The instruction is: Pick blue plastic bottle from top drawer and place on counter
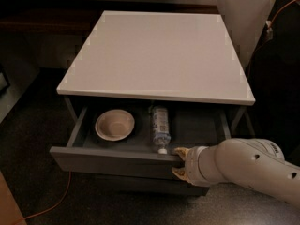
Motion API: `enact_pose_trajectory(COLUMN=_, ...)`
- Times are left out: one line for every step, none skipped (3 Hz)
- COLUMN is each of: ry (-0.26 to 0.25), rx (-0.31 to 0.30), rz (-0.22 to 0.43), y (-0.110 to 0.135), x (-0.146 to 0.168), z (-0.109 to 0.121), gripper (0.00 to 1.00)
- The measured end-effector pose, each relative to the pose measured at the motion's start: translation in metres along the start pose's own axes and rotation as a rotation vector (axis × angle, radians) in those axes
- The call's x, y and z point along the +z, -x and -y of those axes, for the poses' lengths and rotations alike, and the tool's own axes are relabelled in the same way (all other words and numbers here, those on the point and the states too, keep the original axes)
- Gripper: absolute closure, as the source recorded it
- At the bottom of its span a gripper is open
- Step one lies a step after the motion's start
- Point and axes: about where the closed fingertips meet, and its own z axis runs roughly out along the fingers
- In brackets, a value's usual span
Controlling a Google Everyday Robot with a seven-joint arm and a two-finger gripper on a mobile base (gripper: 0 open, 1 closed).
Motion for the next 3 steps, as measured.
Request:
enact_pose_trajectory(ry=0.000, rx=0.000, rz=0.000, y=0.0000, x=0.0000, z=-0.0001, gripper=1.00)
enact_pose_trajectory(ry=0.000, rx=0.000, rz=0.000, y=-0.0001, x=0.0000, z=-0.0002, gripper=0.98)
enact_pose_trajectory(ry=0.000, rx=0.000, rz=0.000, y=-0.0001, x=0.0000, z=-0.0002, gripper=0.76)
